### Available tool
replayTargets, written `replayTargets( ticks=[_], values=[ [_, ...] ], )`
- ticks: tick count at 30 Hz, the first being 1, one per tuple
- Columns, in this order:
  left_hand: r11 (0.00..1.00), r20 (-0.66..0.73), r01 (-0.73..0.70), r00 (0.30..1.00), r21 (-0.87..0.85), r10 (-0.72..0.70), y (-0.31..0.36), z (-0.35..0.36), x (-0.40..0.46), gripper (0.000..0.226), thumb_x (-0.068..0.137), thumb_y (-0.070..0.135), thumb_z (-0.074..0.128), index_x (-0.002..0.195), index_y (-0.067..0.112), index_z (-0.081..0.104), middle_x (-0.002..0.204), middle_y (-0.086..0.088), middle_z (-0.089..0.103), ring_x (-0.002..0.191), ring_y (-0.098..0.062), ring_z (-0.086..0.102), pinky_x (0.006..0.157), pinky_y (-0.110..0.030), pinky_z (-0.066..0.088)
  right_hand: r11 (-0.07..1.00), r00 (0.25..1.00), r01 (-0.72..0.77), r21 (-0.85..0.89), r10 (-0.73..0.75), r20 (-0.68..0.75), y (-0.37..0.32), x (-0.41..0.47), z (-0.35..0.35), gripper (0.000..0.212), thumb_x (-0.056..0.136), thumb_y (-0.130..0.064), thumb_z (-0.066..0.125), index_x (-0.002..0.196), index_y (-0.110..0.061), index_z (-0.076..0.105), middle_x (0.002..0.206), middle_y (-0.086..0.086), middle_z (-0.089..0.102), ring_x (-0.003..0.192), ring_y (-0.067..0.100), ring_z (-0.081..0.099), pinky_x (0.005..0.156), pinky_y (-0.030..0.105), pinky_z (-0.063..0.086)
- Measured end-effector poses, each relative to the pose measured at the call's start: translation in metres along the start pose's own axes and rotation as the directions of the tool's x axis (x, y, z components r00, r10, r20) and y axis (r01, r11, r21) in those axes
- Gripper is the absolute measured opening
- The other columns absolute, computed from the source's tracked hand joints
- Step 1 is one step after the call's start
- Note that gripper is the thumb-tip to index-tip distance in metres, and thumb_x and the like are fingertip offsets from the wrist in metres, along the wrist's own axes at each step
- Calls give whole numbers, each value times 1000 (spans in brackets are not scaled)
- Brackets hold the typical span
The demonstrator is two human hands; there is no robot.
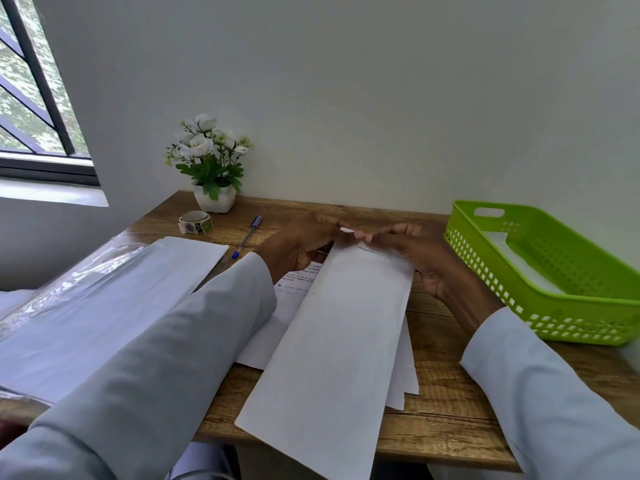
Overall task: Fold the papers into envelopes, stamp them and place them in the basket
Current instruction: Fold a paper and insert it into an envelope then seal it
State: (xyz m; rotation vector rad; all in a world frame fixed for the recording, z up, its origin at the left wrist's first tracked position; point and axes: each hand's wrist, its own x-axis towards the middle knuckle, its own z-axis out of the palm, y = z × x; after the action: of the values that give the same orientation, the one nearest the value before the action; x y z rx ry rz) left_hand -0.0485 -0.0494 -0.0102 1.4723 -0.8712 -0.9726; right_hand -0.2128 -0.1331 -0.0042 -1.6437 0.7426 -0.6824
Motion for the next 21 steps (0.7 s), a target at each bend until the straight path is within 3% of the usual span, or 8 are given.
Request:
replayTargets(
  ticks=[3,7,13,16,18,21],
  values=[
    [999,-20,12,1000,-36,-13,4,-2,-1,16,83,10,74,97,4,71,92,-10,73,77,-19,70,69,-28,59,1000,1000,-8,17,8,-4,-3,0,0,15,73,-16,85,85,-10,78,80,3,77,67,8,70,59,19,53],
    [1000,-44,-14,999,-11,13,5,-3,2,28,84,12,73,109,-1,69,106,-18,71,83,-23,69,74,-31,58,999,1000,-16,44,16,-18,-5,-2,-2,10,73,-15,85,78,-12,77,72,0,75,60,7,68,53,18,51],
    [994,-125,-109,986,3,108,7,0,4,27,84,9,73,102,-10,68,101,-26,67,86,-28,63,91,-49,51,997,999,-32,69,33,-20,-8,-6,-9,8,77,-14,81,81,-10,75,67,-3,73,57,7,64,52,18,51],
    [992,-147,-130,981,4,129,9,-2,5,26,85,9,72,97,-14,66,92,-21,63,84,-27,59,84,-42,48,997,998,-44,71,47,-37,-9,-8,-13,7,78,-14,80,82,-11,74,71,-2,71,62,8,62,57,21,53],
    [991,-158,-137,978,3,136,13,-3,3,11,86,7,71,84,-4,69,84,-16,63,79,-25,58,80,-38,46,997,997,-51,61,55,-61,-9,-8,-17,8,78,-17,80,82,-13,74,76,-1,69,69,11,60,60,24,51],
    [990,-160,-138,978,8,137,17,-9,2,10,87,7,70,77,4,70,78,-13,64,74,-24,59,78,-36,47,996,996,-49,70,54,-76,-10,-10,-20,9,78,-16,80,84,-12,74,71,-4,70,65,9,60,55,23,48]
  ],
)
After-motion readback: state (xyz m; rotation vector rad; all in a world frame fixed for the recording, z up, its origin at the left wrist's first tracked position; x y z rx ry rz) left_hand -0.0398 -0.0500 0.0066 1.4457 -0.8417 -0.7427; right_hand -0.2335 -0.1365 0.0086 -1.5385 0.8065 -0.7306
